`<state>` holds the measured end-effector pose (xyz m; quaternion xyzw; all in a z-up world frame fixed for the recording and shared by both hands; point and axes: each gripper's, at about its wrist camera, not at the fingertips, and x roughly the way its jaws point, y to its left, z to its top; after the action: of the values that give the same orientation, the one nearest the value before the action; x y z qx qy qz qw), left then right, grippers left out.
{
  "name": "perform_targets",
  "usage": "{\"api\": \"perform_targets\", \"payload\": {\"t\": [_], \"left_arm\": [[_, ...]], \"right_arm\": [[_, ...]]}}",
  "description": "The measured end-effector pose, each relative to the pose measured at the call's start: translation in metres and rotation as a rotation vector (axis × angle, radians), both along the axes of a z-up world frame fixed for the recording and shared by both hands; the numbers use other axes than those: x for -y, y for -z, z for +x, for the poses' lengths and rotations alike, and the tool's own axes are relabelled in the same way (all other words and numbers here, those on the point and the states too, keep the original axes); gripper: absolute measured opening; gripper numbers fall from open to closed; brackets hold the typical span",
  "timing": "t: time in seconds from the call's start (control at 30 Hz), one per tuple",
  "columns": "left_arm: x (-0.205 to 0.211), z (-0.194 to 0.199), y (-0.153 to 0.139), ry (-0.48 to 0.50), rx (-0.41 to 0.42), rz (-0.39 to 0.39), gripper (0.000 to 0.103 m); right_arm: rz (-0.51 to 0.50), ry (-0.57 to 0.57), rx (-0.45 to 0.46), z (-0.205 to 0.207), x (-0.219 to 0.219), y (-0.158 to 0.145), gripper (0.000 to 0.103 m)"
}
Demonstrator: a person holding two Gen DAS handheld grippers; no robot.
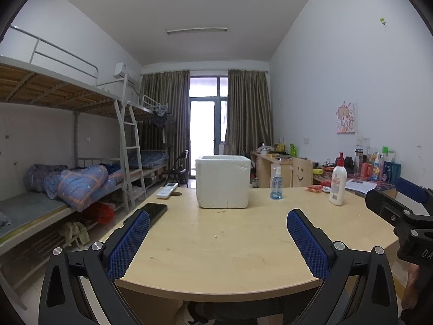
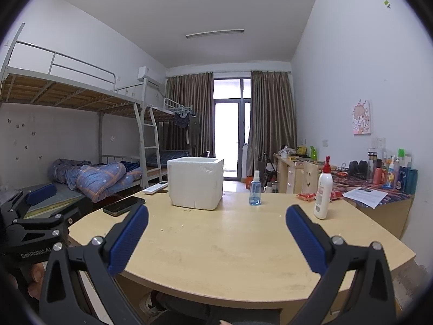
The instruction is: Organize soft objects
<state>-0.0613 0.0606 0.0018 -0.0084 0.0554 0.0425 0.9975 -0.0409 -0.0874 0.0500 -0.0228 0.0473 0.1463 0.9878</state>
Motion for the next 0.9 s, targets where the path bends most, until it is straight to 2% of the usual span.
{"api": "perform_targets", "payload": {"t": [0.9], "left_arm": [[-0.0031,-0.0014,0.0002,0.024,-0.006,0.012,0.102]], "right_arm": [[-0.020,-0.006,-0.016,0.0035,-0.0010,0.0024,0.103]]}}
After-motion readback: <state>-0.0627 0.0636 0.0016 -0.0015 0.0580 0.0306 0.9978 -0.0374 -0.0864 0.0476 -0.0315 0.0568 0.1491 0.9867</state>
